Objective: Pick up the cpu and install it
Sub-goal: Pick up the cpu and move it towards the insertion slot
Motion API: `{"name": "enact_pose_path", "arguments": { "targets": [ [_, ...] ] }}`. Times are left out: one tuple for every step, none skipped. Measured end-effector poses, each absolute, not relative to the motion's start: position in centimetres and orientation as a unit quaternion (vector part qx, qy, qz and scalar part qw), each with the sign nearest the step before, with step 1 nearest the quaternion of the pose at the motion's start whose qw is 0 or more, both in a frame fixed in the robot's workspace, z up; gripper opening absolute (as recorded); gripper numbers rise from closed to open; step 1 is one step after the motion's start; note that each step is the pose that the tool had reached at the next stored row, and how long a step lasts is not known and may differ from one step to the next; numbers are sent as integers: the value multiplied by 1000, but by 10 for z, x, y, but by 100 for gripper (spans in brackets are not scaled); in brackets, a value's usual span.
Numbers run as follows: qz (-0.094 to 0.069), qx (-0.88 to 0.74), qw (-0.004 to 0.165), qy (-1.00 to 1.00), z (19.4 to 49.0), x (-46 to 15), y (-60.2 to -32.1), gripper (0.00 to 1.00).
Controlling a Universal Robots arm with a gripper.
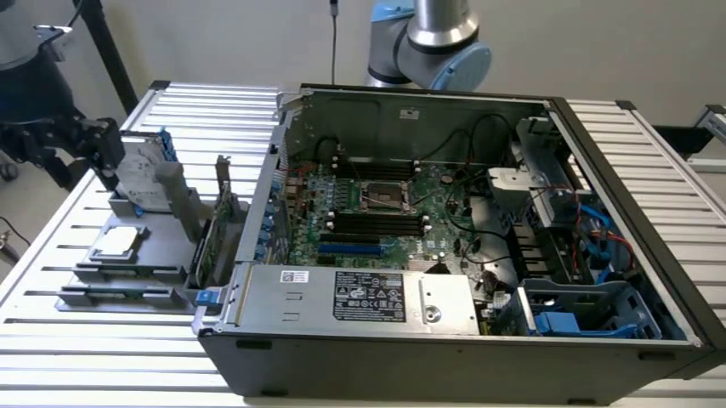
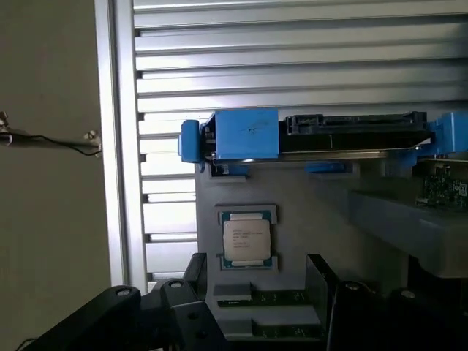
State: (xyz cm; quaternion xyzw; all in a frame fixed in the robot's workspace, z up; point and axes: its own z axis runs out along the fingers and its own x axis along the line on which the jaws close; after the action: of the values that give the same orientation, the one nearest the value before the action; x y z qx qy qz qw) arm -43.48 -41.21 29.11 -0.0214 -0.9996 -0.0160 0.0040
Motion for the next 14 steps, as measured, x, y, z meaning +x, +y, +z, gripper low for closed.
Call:
{"name": "enact_pose_path", "arguments": {
  "targets": [
    [-16,-20,5,-1000,289,-435,-413,65],
    [-16,-19,5,-1000,288,-435,-414,65],
    [-16,-18,6,-1000,286,-435,-415,65],
    [-16,-16,6,-1000,284,-435,-416,65],
    [-16,-15,6,-1000,282,-435,-417,65],
    [-16,-14,7,-1000,280,-435,-417,65],
    [-16,-13,7,-1000,278,-435,-418,65],
    [-16,-12,7,-1000,277,-435,-419,65],
    [-16,-11,7,-1000,275,-435,-420,65],
    [-16,-10,7,-1000,273,-435,-420,65],
    [-16,-9,7,-1000,271,-435,-421,65],
    [-16,-8,7,-1000,269,-435,-422,65],
    [-16,-7,7,-1000,268,-435,-422,65],
    [-16,-6,7,-1000,266,-435,-423,65]
  ]
}}
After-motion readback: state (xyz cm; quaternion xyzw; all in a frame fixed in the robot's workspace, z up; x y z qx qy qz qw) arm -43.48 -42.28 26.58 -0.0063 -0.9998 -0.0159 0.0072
